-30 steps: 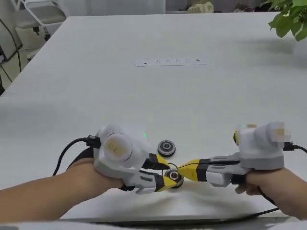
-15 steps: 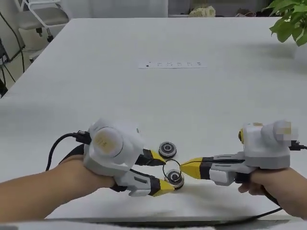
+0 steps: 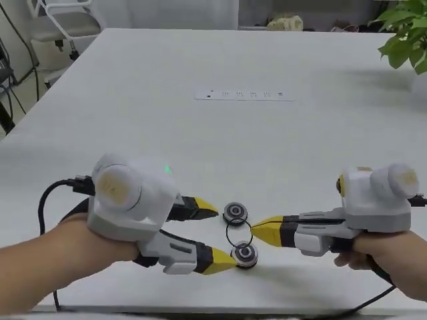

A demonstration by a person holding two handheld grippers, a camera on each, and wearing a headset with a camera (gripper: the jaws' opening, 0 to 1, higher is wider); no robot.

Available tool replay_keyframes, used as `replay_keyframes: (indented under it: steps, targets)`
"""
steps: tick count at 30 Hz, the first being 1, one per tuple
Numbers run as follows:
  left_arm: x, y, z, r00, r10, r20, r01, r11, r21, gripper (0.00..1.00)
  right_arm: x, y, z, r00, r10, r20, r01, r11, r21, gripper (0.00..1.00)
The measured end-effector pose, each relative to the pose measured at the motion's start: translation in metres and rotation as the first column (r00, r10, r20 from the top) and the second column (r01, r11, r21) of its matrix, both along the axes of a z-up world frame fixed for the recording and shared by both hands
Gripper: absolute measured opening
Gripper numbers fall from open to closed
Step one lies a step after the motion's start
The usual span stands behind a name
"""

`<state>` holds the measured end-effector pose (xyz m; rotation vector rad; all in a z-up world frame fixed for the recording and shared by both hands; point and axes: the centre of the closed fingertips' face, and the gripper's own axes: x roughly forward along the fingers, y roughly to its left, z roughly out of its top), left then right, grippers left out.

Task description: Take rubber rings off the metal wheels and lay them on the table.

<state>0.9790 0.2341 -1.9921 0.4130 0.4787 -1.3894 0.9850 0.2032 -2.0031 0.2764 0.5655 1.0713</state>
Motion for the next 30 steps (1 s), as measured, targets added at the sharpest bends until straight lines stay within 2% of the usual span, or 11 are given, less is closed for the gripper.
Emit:
replay_keyframes:
  steps: [6, 15, 19, 28, 30]
  targets:
    - [0.002, 0.013, 0.005, 0.999, 0.023, 0.024, -0.023, 1.000, 0.004, 0.54, 0.005, 0.000, 0.004, 1.000, 0.014, 0.009, -0.014, 1.000, -0.007, 0.00]
    - [0.001, 0.029, 0.012, 0.997, 0.066, 0.035, -0.066, 0.998, -0.005, 0.64, 0.011, 0.006, 0.006, 0.999, 0.034, 0.018, -0.034, 0.999, -0.014, 0.00]
    - [-0.002, 0.035, 0.016, 0.996, 0.078, 0.034, -0.077, 0.997, -0.014, 0.66, 0.014, 0.011, 0.006, 0.999, 0.049, 0.021, -0.048, 0.999, -0.020, 0.00]
    - [-0.002, 0.051, 0.023, 0.990, 0.139, 0.025, -0.138, 0.990, -0.038, 0.71, 0.017, 0.023, 0.006, 0.997, 0.074, 0.024, -0.073, 0.997, -0.033, 0.00]
    - [-0.002, 0.054, 0.025, 0.988, 0.152, 0.031, -0.151, 0.988, -0.043, 0.72, 0.017, 0.027, 0.005, 0.996, 0.083, 0.023, -0.082, 0.996, -0.040, 0.00]
